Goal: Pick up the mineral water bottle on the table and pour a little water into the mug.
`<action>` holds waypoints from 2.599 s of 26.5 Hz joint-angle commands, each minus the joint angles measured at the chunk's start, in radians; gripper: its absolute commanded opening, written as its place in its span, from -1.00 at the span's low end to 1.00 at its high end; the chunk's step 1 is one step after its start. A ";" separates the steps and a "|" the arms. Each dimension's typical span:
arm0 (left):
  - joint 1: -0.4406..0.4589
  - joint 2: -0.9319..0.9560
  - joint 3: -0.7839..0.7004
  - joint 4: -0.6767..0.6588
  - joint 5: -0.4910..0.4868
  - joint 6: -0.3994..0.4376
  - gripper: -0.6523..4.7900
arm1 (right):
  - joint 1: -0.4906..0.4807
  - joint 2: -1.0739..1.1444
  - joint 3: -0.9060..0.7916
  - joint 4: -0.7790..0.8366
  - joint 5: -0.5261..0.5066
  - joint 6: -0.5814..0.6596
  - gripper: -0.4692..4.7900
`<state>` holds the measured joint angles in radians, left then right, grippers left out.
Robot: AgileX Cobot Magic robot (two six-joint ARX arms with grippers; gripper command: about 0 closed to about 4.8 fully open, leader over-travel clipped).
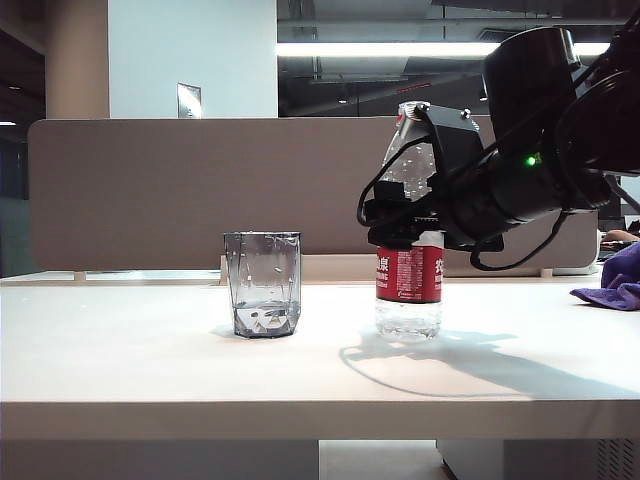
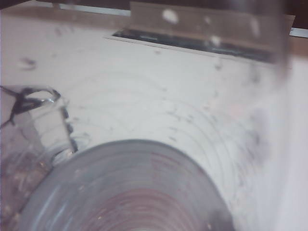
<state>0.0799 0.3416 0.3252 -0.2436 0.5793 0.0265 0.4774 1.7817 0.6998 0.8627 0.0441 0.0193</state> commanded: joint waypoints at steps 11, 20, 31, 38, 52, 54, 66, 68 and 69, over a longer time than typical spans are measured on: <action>0.000 0.000 0.003 0.013 0.000 0.002 -0.77 | 0.002 -0.002 0.002 0.006 -0.039 0.003 1.00; 0.000 0.000 0.003 0.013 0.001 0.002 -0.77 | 0.004 -0.043 0.002 0.001 -0.050 0.006 1.00; 0.000 0.000 0.003 0.013 0.001 0.002 -0.77 | 0.004 -0.043 0.002 -0.110 -0.047 -0.027 1.00; 0.000 0.000 0.003 0.013 0.001 0.002 -0.78 | 0.005 -0.110 0.000 -0.194 -0.047 -0.027 1.00; 0.000 0.000 0.003 0.013 0.000 0.002 -0.78 | 0.005 -0.370 -0.122 -0.385 -0.014 -0.031 1.00; 0.000 0.000 0.003 0.013 0.001 0.002 -0.77 | 0.005 -0.414 -0.144 -0.400 -0.010 -0.031 1.00; 0.000 0.000 0.003 0.013 0.001 0.002 -0.77 | 0.004 -0.794 -0.297 -0.594 0.070 -0.032 0.56; 0.000 0.000 0.003 0.013 0.000 0.002 -0.78 | 0.005 -0.852 -0.315 -0.606 0.070 -0.032 0.25; 0.000 0.000 0.003 0.013 0.001 0.002 -0.78 | 0.004 -0.878 -0.325 -0.606 0.070 -0.031 0.10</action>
<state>0.0799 0.3416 0.3252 -0.2436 0.5793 0.0265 0.4816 0.9272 0.3817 0.2481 0.1112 -0.0116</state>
